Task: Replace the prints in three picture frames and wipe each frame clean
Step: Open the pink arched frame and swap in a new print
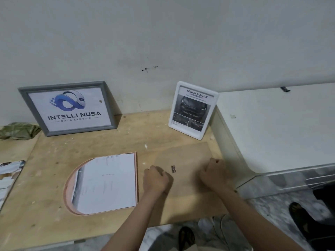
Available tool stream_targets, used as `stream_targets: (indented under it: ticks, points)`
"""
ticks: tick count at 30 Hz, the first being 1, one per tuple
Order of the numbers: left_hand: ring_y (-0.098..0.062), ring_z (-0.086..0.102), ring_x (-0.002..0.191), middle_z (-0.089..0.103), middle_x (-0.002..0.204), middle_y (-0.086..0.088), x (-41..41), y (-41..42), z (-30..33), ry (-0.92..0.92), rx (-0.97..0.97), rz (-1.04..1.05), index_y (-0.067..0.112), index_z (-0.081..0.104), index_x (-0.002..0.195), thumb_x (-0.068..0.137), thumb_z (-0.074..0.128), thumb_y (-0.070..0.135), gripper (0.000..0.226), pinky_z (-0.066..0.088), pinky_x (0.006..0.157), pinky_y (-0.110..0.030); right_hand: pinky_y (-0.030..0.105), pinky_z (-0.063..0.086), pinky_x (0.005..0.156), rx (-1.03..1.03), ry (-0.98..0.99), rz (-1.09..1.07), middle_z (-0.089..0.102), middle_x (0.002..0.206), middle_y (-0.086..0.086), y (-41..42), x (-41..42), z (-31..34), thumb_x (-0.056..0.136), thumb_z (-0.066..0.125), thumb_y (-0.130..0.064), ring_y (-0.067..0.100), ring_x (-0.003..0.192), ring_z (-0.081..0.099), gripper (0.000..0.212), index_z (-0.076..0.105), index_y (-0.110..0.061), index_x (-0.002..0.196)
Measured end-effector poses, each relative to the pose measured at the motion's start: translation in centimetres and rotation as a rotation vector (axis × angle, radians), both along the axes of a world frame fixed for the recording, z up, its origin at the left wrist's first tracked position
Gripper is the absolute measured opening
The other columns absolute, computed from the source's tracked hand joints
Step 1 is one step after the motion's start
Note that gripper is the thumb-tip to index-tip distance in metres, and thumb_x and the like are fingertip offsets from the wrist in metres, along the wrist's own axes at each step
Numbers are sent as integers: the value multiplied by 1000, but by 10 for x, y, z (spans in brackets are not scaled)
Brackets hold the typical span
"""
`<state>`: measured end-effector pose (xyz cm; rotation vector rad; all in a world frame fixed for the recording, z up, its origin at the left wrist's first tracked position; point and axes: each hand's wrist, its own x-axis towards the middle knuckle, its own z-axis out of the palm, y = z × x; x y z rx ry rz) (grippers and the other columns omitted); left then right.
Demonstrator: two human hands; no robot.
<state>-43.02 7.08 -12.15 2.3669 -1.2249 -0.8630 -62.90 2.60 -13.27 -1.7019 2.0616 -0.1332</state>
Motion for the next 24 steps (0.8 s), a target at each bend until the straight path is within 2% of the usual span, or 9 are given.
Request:
stream_targets:
  ticks: [4,7,10,13,15,17,20,24]
  points:
    - [-35,57,104,58,112,-19,-11,-3,-3,-8,-1,71,1,57,109,87,55,29,35,50,86,-37,35,37,87,1,-66,-47,41,120,18,-9,-2,-2,78,45,-31,32,107,43,47,47,-4,116]
    - [-36,57,104,59,112,-19,-17,-7,-4,9,-6,164,1,57,109,85,57,27,35,50,88,-40,33,39,79,-83,-106,-123,50,107,23,-15,-3,-8,61,36,-34,34,95,51,59,54,2,105]
    - [-36,57,104,59,112,-19,-16,-11,-6,87,11,271,1,58,109,83,58,24,34,49,90,-41,33,39,74,-71,-115,-179,54,102,23,-20,-6,-8,65,39,-34,36,92,53,54,56,3,100]
    - [-34,57,106,61,114,-18,-12,-13,-8,198,13,369,4,61,108,81,62,20,32,48,94,-40,35,42,81,-37,-145,-269,54,105,25,-27,-8,-7,77,55,-24,39,99,52,36,58,4,100]
    - [-31,57,107,61,117,-15,-9,-11,-6,264,-21,419,4,60,114,81,61,12,34,47,94,-35,36,43,83,-52,-187,-306,54,105,25,-31,-10,-6,79,57,-17,40,100,51,29,60,3,99]
    - [-29,57,109,61,117,-13,-4,-8,-3,316,-86,456,2,58,120,81,57,2,39,45,92,-31,38,45,87,-81,-245,-330,55,105,24,-33,-11,-4,78,56,-16,41,101,51,31,63,0,103]
    - [-27,58,106,63,113,-11,6,-4,10,327,-178,517,4,61,117,81,54,-3,38,47,91,-33,41,45,94,-88,-320,-354,53,111,19,-36,-7,1,75,52,-19,39,107,49,39,64,-10,111]
    - [-25,60,96,64,101,-5,34,4,25,274,-247,555,10,64,111,80,52,-2,34,47,84,-29,40,49,90,-78,-388,-303,59,107,14,-29,21,6,70,51,-24,37,101,55,41,65,-15,107]
